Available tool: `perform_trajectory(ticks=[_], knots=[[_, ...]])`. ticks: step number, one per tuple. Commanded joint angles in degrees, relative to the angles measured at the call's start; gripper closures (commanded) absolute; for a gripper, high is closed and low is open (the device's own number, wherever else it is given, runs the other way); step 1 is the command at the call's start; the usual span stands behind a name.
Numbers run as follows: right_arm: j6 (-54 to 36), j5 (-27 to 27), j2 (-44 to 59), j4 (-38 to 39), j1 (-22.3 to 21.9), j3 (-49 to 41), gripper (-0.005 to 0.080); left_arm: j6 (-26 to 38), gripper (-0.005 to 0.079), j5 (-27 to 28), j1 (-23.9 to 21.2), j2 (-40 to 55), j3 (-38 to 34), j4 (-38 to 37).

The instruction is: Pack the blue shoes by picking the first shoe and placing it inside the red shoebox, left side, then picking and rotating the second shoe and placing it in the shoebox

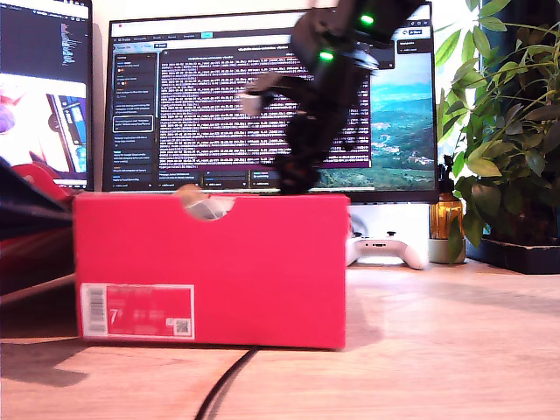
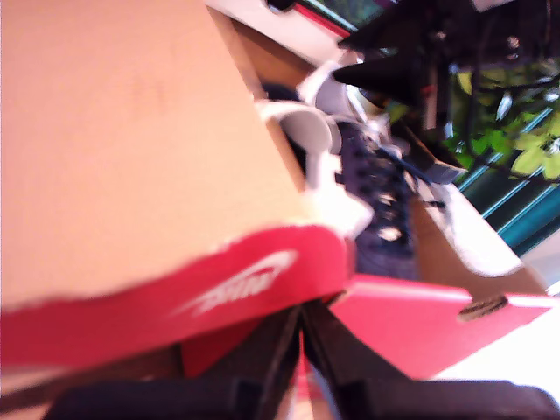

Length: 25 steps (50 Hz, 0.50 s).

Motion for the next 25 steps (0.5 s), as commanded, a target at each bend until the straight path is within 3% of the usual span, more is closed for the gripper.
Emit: perform_trajectory(ticks=[1, 11, 13, 17, 19, 25], knots=[[0.3, 0.9, 1.1, 0.1, 0.8, 0.9, 0.0408, -0.1, 0.0762, 0.0, 0.0, 0.1, -0.5, 0.9], [4.3, 4.4, 1.1, -1.8, 2.8, 5.3, 0.0448, -0.1, 0.0762, 0.1, 0.0, 0.1, -0.5, 0.5], [5.2, 5.2, 1.1, -3.0, 3.2, 6.9, 0.0529, -0.1, 0.0762, 0.5, 0.0, 0.1, -0.5, 0.6], [6.8, 5.8, 1.1, -6.1, 3.9, 10.6, 0.0783, -0.1, 0.0762, 1.4, 0.0, 0.1, -0.5, 1.1], [7.2, 5.8, 1.1, -7.7, 4.3, 12.6, 0.0743, -0.1, 0.0762, 1.6, 0.0, 0.1, -0.5, 1.1], [19.4, 5.8, 1.1, -11.4, 4.5, 17.7, 0.0747, -0.1, 0.0762, 2.4, 0.0, 0.0, -0.5, 0.9]])
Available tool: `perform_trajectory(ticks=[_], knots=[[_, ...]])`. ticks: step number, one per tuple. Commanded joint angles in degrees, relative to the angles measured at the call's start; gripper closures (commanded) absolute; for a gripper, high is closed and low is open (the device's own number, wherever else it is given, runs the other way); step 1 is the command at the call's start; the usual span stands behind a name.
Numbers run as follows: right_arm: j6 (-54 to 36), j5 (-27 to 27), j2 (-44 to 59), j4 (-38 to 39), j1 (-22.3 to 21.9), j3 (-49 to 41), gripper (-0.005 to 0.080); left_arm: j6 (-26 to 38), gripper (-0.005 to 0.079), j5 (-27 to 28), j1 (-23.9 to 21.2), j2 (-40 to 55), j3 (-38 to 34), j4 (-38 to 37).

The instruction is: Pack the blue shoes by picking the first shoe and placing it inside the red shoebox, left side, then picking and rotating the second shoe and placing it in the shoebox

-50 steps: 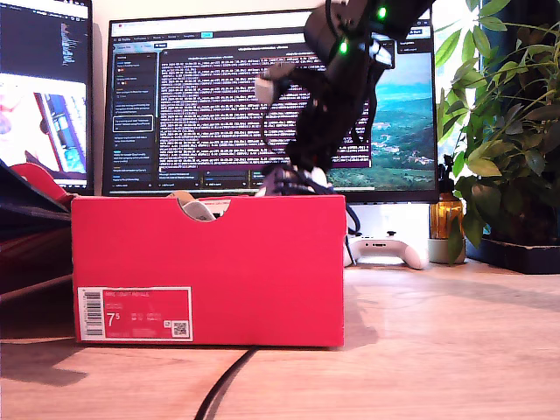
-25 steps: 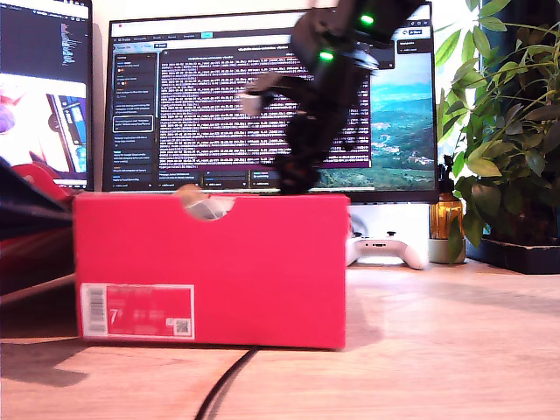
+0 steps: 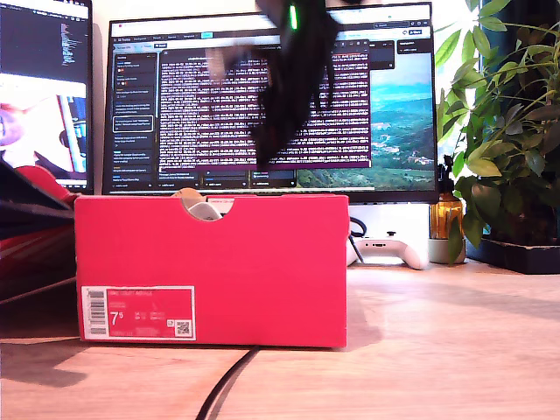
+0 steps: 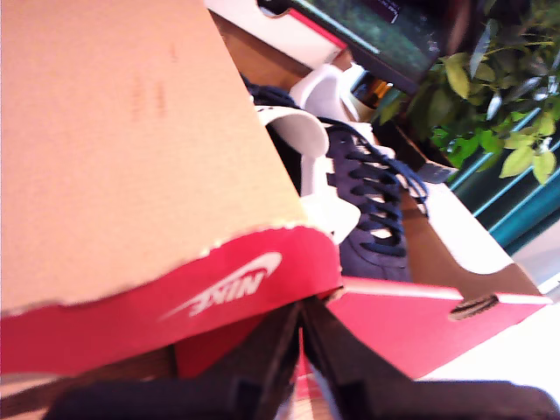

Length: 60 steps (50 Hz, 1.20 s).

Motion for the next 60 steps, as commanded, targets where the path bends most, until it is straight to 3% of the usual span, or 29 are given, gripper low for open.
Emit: perform_trajectory(ticks=[1, 6, 19, 27, 42, 47, 54, 60], knots=[[5.1, -0.1, 1.0, -1.8, 0.9, 1.5, 0.0747, -0.1, 0.0762, 0.9, -0.1, 0.0, -0.5, 0.7], [14.3, -0.1, 1.0, -4.3, 0.5, 3.7, 0.0747, -0.1, 0.0762, 1.5, -0.1, 0.0, -0.5, 0.0], [20.5, -0.2, 1.0, -12.4, -1.9, 4.0, 0.0747, 1.1, 0.0762, 3.3, -0.1, -3.0, -0.5, -9.3], [20.5, -0.2, 0.9, -13.2, -2.2, 4.0, 0.0747, 2.0, 0.0762, -1.6, -0.1, -9.1, -0.5, -17.8], [25.3, -0.7, 0.9, -16.7, -4.4, 4.0, 0.0747, 2.9, 0.0762, -2.8, -0.6, -28.3, -0.5, -30.9], [26.2, -1.5, 0.9, -18.5, -6.1, 4.0, 0.0747, 9.4, 0.0762, -4.7, -0.6, -33.4, -0.5, -34.5], [26.8, -2.2, 0.8, -21.4, -8.2, 4.0, 0.0747, 13.3, 0.0762, -11.5, -0.3, -38.5, -0.5, -38.0], [27.8, -2.2, 0.2, -22.0, -9.4, 4.0, 0.0747, 15.1, 0.0762, -14.1, 0.8, -41.1, -0.5, -38.4]])
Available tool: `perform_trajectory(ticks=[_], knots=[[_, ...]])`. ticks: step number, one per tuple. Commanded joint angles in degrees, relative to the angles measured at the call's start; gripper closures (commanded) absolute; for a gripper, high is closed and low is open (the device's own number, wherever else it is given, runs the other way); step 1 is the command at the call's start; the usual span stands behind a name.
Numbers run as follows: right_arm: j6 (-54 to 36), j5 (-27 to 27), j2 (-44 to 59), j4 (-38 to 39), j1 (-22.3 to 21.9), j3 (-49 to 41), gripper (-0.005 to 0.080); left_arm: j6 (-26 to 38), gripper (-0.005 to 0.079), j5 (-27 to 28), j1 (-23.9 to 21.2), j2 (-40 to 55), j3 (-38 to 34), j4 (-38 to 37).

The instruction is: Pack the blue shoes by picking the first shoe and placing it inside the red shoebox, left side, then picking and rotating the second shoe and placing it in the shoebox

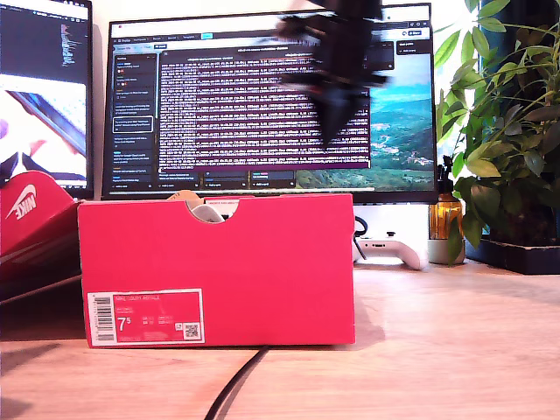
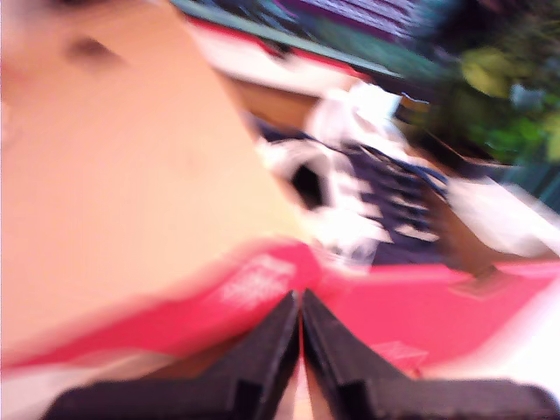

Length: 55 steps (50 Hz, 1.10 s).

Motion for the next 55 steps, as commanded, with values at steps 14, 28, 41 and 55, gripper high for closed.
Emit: perform_trajectory(ticks=[14, 28, 41, 55], knots=[[0.7, -0.3, -3.4, -0.2, -0.1, -0.2, 0.0747, 6.1, 0.0762, -5.0, 7.3, -3.1, -0.5, -0.4], [2.2, -0.3, -4.4, -2.0, -1.7, -0.2, 0.0747, 6.1, 0.0762, -3.4, 14.8, -3.1, -0.5, -0.9], [3.7, -0.1, -7.9, -2.3, -6.1, -3.3, 0.0747, 6.4, 0.0762, -3.4, 16.4, -3.1, -0.5, -2.3], [3.5, -0.2, -18.9, 6.1, -9.6, -20.1, 0.0747, 8.6, 0.0762, -3.6, 16.4, -3.6, -0.5, -4.2]])
